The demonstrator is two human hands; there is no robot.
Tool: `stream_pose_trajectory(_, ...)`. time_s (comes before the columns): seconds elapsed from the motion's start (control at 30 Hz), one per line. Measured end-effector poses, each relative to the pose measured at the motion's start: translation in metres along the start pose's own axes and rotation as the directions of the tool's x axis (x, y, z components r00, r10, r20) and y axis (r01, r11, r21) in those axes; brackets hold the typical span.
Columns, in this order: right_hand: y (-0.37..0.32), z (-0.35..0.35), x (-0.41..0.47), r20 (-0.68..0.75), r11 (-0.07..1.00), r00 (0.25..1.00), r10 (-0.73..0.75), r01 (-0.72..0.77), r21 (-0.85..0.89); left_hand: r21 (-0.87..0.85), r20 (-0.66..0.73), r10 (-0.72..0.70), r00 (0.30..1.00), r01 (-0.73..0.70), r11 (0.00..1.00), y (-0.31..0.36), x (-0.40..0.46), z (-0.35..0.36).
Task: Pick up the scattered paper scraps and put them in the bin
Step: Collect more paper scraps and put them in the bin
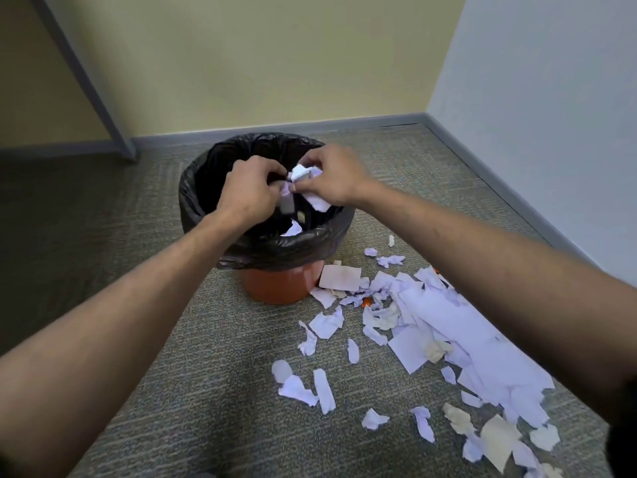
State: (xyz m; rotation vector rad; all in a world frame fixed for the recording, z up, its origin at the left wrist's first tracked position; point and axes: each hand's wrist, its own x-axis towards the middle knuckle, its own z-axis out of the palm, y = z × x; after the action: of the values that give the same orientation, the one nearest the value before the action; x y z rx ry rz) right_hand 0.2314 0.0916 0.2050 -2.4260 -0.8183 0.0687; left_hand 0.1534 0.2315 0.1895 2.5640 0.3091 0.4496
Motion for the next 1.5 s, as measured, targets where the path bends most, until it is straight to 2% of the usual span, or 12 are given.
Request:
stream_pose_trajectory(0.07,-0.001,0.003,0.0,0.071,1.0,0.997,0.003,-0.002,-0.023,0.006,0.01,-0.027,1.0,0.027,1.0,-0.001,-0.004,0.003)
stream_pose_trajectory(0.13,-0.002,0.0,-0.006,0.066,0.997,0.997,-0.029,0.034,-0.075,0.022,-0.056,0.001,0.998,0.001,1.0,0.001,-0.014,0.006)
stream_pose_trajectory(0.3,0.005,-0.019,-0.049,-0.063,0.983,0.99,-0.125,0.115,-0.141,0.105,-0.278,0.237,0.931,-0.216,0.971,0.006,-0.05,0.018)
stream_pose_trajectory(0.43,0.027,-0.014,-0.098,-0.057,0.987,0.991,-0.125,0.118,-0.114,0.091,-0.326,0.364,0.873,-0.354,0.931,0.005,-0.094,0.036)
stream_pose_trajectory(0.53,0.049,0.009,-0.138,0.055,0.992,0.996,-0.075,0.08,-0.095,0.048,-0.201,0.351,0.915,-0.349,0.936,-0.003,-0.13,0.058)
stream_pose_trajectory(0.63,0.074,0.042,-0.175,0.16,0.997,0.987,0.023,-0.011,-0.073,0.042,-0.039,0.243,0.969,-0.242,0.969,-0.016,-0.163,0.086)
stream_pose_trajectory(0.73,0.094,0.074,-0.213,0.275,0.992,0.956,0.104,-0.079,-0.102,0.11,0.138,0.109,0.984,-0.125,0.986,-0.032,-0.19,0.113)
stream_pose_trajectory(0.83,0.113,0.104,-0.249,0.379,0.981,0.912,0.159,-0.103,-0.165,0.222,0.353,-0.001,0.936,-0.083,0.972,-0.046,-0.212,0.135)
stream_pose_trajectory(0.93,0.132,0.129,-0.275,0.438,0.968,0.874,0.213,-0.129,-0.213,0.325,0.563,-0.09,0.822,-0.12,0.938,-0.062,-0.229,0.153)
stream_pose_trajectory(1.0,0.14,0.14,-0.287,0.443,0.963,0.865,0.237,-0.148,-0.226,0.379,0.638,-0.137,0.758,-0.155,0.912,-0.072,-0.237,0.162)
stream_pose_trajectory(1.13,0.153,0.16,-0.303,0.436,0.961,0.868,0.238,-0.146,-0.235,0.382,0.67,-0.201,0.715,-0.1,0.919,-0.084,-0.247,0.174)
stream_pose_trajectory(1.5,0.166,0.188,-0.303,0.352,0.974,0.91,0.218,-0.228,-0.015,0.138,0.541,0.011,0.841,-0.101,0.985,-0.096,-0.249,0.184)
